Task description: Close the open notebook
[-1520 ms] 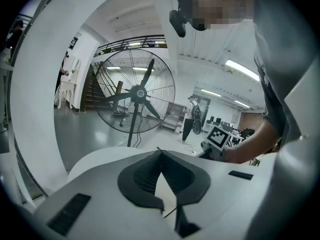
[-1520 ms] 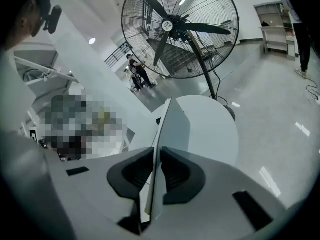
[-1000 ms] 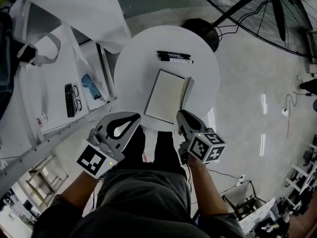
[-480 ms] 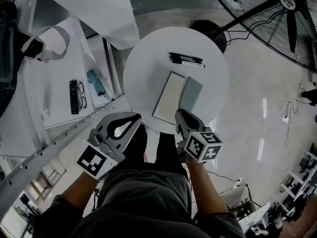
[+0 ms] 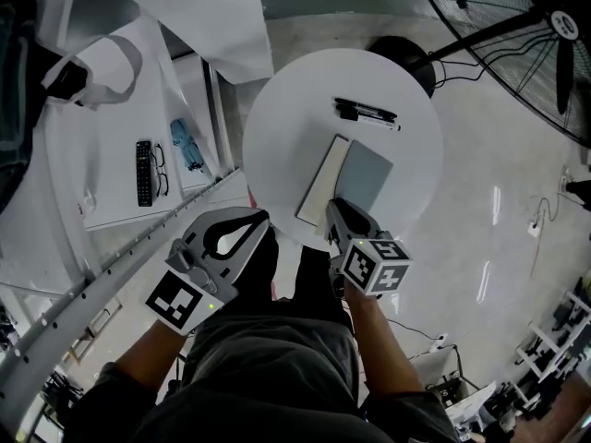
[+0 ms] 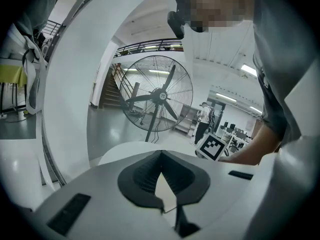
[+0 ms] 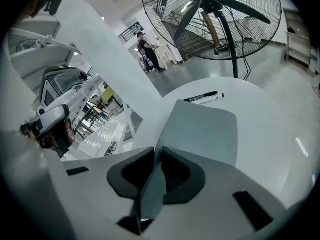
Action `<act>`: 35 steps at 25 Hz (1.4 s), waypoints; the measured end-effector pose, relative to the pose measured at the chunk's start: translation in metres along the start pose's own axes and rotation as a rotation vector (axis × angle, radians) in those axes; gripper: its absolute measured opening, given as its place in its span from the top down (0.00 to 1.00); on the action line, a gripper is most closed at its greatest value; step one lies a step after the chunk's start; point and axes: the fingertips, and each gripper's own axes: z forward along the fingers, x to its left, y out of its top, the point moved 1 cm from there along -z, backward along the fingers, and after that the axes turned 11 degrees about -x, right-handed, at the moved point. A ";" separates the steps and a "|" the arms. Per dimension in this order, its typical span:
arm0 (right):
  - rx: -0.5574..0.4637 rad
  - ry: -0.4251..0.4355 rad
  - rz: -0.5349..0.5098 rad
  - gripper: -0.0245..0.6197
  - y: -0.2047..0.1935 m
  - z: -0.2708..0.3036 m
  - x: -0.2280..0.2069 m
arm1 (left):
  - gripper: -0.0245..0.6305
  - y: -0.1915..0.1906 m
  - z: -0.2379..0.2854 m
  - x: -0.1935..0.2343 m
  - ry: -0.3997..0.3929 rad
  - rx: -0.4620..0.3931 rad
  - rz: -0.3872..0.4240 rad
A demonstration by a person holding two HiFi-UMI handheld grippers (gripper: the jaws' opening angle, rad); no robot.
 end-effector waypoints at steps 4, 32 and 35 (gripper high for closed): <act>0.018 -0.008 -0.018 0.88 -0.007 0.012 0.000 | 0.94 -0.005 -0.004 0.006 0.011 0.007 -0.014; 0.115 -0.018 -0.037 0.78 -0.041 0.061 -0.003 | 0.94 -0.021 -0.016 0.018 0.044 0.026 -0.050; 0.127 -0.005 -0.016 0.79 -0.045 0.063 -0.001 | 0.94 -0.020 -0.017 0.017 0.046 0.024 -0.047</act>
